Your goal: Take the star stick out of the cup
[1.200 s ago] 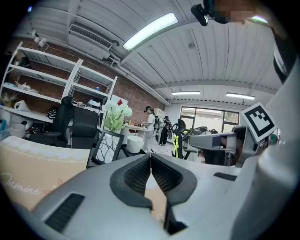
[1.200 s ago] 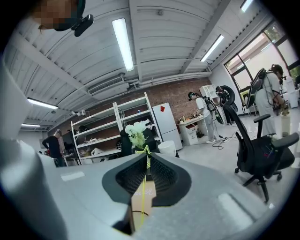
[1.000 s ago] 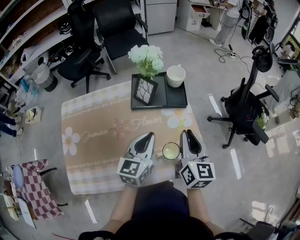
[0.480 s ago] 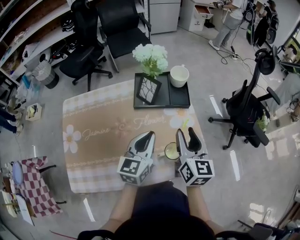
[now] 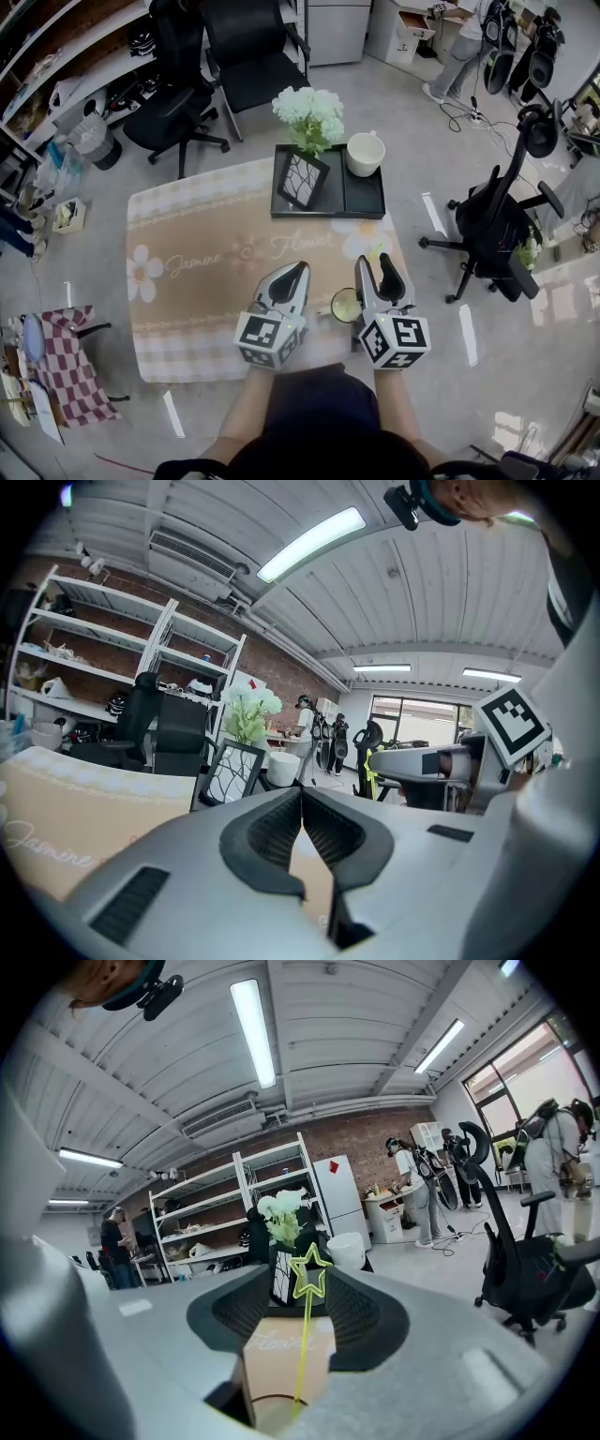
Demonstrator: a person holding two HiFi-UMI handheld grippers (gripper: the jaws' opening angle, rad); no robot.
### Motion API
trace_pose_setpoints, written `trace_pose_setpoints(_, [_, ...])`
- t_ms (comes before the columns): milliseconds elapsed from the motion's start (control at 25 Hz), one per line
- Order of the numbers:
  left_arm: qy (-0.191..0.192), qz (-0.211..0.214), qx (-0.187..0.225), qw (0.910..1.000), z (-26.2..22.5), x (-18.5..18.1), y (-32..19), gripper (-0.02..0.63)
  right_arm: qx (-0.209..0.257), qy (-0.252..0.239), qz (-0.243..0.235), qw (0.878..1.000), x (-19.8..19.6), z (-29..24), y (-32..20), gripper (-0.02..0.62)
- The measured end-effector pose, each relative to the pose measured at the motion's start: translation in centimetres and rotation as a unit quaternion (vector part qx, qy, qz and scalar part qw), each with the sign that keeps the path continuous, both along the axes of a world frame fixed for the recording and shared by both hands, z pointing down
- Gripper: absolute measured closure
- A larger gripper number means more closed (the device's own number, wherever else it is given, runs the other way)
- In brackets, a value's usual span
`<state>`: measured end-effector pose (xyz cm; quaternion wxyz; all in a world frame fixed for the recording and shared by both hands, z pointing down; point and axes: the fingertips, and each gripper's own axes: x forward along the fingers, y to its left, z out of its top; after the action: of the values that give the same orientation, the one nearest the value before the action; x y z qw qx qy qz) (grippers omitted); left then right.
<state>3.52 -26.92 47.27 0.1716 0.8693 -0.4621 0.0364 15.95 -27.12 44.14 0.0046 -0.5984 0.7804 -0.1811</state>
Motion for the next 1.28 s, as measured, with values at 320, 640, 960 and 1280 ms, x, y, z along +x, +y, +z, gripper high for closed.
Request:
trace_pose_setpoints(320, [-0.001,-0.01,0.0,1.0,0.3,-0.5,-0.6,0.594,-0.004,0.0,-0.006,1.0,-0.2,0.2,-0.9,0.423])
trace_pose_setpoints(640, [0.002,-0.015,-0.005,0.9999,0.5,-0.7,-1.2,0.594,-0.009,0.0,-0.01,1.0,-0.2,0.5,-1.6,0.423])
trace_pose_setpoints(960, [0.002,-0.016,-0.009,0.9998,0.9,-0.7,-1.6,0.594,-0.002,-0.003,-0.012,1.0,-0.1,0.2,-2.0,0.425])
trace_pose_setpoints(1280, [0.005,-0.016,-0.012,0.9998,1.1,-0.8,-1.9,0.594,-0.002,0.004,-0.008,1.0,0.1,0.3,-2.1,0.531])
